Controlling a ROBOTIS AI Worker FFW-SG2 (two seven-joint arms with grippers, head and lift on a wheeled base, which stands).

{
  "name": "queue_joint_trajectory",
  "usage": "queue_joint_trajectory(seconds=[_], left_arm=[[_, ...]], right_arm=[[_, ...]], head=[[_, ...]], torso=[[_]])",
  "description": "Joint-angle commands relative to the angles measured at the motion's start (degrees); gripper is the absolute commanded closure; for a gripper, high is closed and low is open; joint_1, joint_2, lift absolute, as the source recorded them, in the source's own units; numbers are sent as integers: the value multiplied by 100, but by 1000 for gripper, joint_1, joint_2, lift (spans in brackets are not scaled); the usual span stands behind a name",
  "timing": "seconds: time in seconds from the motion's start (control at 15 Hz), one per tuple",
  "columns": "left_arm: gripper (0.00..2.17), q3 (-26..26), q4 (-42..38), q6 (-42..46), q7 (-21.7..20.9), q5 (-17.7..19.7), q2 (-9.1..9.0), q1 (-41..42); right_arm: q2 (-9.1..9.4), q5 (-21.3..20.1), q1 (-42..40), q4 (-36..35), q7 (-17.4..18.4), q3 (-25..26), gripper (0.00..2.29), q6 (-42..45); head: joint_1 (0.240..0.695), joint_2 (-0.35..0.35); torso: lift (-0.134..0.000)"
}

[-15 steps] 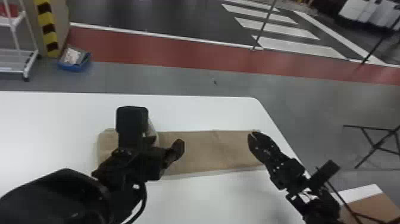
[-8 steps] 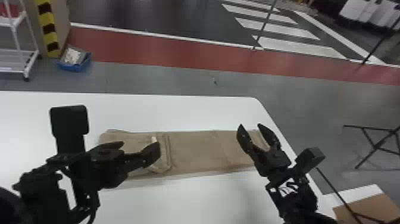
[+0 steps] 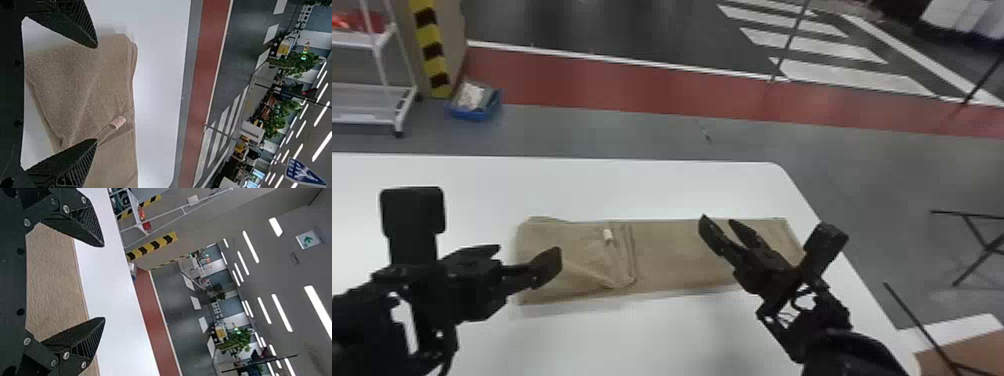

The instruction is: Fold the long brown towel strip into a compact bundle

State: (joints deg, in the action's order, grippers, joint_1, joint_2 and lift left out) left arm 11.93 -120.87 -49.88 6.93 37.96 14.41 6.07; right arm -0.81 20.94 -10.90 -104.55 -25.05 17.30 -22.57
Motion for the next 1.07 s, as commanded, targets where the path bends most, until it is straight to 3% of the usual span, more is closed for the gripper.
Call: queue_joint_trajectory(seconds=[0.0, 0.2, 0.4, 0.6, 0.93, 1.0], left_arm=[[29, -208, 98, 0, -148, -16, 27, 149], [29, -279, 169, 18, -280, -69, 27, 237], [29, -428, 160, 18, -420, -60, 27, 351], [29, -569, 116, 18, -491, -25, 27, 457], [29, -657, 81, 18, -578, -7, 18, 554], [29, -657, 63, 18, -570, -7, 18, 571]], right_arm=[[86, 103, 62, -224, 132, -368, 377, -534], [86, -72, 88, -347, 589, -1220, 414, -763], [86, -723, 237, -276, 958, -2038, 572, -886], [86, -1215, 325, -250, 1265, -2380, 593, -1413], [86, -1312, 299, -355, 1520, -2398, 593, -1641], [86, -1320, 343, -338, 1520, -2389, 745, -1782]], head=[[695, -237], [695, -167], [695, -72], [695, -12], [695, 20], [695, 19]], torso=[[-125], [-125], [-125], [-125], [-125], [-125]])
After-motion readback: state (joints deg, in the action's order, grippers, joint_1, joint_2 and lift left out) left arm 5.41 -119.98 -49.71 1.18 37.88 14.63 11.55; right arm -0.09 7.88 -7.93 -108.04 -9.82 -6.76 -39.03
